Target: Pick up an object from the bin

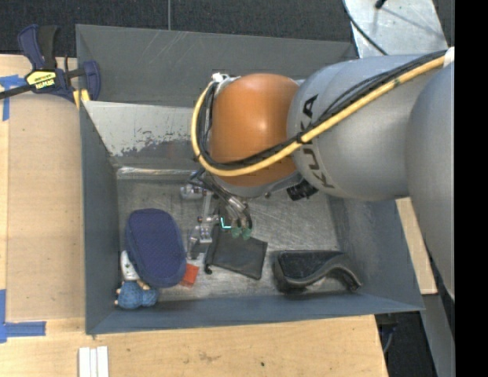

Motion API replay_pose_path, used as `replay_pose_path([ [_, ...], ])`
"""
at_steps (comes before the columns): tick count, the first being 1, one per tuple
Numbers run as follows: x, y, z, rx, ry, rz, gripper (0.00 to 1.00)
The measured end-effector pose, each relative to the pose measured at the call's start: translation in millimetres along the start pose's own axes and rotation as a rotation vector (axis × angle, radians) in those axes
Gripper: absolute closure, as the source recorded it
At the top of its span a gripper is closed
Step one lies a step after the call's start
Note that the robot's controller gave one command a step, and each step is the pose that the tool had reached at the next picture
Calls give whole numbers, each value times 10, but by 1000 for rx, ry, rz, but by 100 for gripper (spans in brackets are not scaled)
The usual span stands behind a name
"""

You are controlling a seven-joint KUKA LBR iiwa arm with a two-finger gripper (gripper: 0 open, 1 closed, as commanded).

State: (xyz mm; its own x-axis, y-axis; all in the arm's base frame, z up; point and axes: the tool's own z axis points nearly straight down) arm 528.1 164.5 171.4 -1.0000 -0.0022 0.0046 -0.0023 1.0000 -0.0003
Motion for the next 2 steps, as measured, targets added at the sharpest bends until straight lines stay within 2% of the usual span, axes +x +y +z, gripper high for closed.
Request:
replay_pose_path([
  [1, -740, 468, 952, 1, 0, -241, 0],
  [2, -329, 736, 890, 7, -46, -642, 0],
])
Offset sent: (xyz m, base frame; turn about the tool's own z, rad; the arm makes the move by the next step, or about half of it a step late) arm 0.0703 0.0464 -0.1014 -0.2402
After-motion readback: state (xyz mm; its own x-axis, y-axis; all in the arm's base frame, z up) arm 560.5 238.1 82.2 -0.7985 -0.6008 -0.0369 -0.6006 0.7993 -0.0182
